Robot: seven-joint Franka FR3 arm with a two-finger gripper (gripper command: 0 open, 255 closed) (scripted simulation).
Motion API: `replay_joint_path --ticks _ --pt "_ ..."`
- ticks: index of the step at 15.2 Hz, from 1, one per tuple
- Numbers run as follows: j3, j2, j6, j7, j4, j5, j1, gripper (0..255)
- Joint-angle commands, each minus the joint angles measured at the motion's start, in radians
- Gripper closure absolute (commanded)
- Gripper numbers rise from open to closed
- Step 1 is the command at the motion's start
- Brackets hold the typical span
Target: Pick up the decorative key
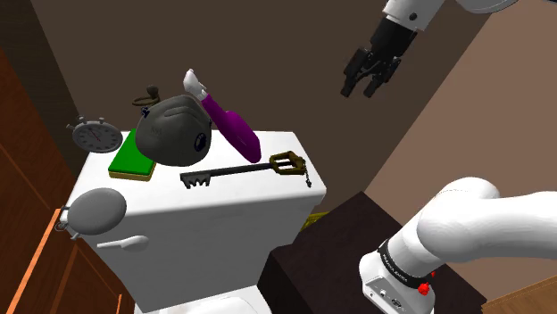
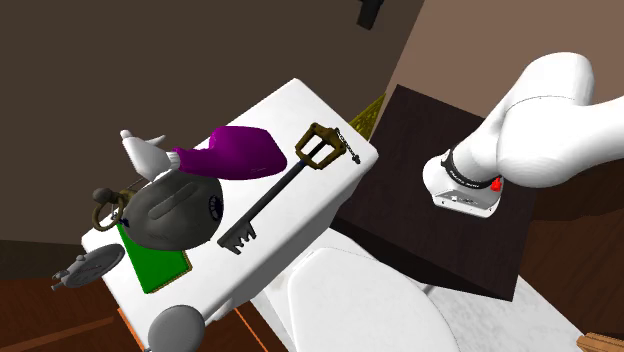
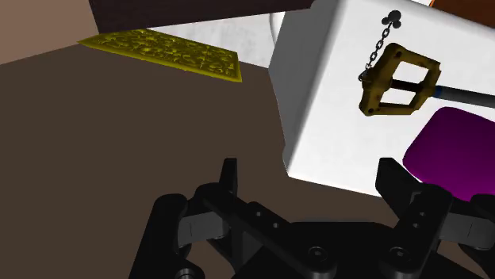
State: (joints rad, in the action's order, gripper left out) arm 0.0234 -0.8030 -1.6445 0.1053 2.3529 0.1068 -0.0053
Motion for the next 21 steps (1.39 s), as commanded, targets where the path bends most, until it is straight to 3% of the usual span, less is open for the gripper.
replay_joint_path --ticks 1,11,21 --pt "0.0 0.0 0.0 0.0 0.0 0.0 0.0 0" --pt "0.105 0.331 -0.11 -0.252 -0.15 -0.029 0.165 0" --pt "0.241 0.585 -0.17 -0.465 -0.271 -0.103 0.301 0"
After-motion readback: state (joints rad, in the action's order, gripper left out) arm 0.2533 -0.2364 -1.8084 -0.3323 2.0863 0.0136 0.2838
